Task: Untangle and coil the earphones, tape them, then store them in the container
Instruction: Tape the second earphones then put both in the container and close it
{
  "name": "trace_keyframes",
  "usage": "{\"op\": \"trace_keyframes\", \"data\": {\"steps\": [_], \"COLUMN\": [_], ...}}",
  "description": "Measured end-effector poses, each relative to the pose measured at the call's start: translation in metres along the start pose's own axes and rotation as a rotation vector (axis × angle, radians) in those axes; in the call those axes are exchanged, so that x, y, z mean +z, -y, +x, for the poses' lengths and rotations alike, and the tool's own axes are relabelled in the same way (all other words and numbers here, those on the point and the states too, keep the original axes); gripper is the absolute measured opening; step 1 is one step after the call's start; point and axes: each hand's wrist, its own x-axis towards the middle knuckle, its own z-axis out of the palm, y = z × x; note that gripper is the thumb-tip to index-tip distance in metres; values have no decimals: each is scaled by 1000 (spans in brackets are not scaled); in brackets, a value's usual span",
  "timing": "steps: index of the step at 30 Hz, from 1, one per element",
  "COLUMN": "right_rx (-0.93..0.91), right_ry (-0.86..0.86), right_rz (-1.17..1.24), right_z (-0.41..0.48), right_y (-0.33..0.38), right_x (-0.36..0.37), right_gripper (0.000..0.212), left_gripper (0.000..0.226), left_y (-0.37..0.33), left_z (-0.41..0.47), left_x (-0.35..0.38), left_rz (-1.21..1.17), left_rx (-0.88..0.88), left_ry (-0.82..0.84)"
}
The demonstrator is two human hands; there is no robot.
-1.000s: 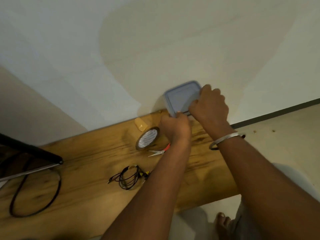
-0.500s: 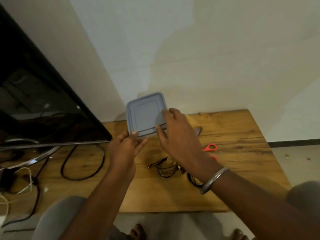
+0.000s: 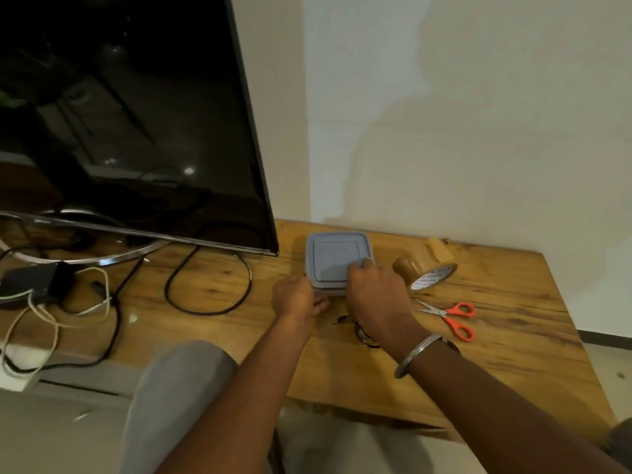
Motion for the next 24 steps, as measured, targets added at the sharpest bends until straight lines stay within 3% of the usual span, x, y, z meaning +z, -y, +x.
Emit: {"op": "trace_keyframes", "data": {"steps": [3, 6, 16, 21, 24], "right_rx": [-39, -216, -452, -483, -433], "right_ry": [-45, -20, -13, -23, -116], "right_rz": [-103, 30, -195, -277, -160], "right_z": [2, 3, 11, 15, 18], "right_y": [12, 26, 35, 36, 20], "right_x": [-3, -3, -18, -21, -27], "right_gripper": [39, 46, 31, 39, 40], "left_gripper": [16, 19, 24, 24, 23], "left_y": [-2, 0, 11, 14, 14], "left_z": [2, 5, 12, 12, 16], "left_x": [-6, -9, -17, -13, -12], "left_rz": [-39, -61, -70, 32, 27], "left_rx": [-42, -40, -40, 56, 54], "left_ry": [-16, -51, -51, -92, -101]}}
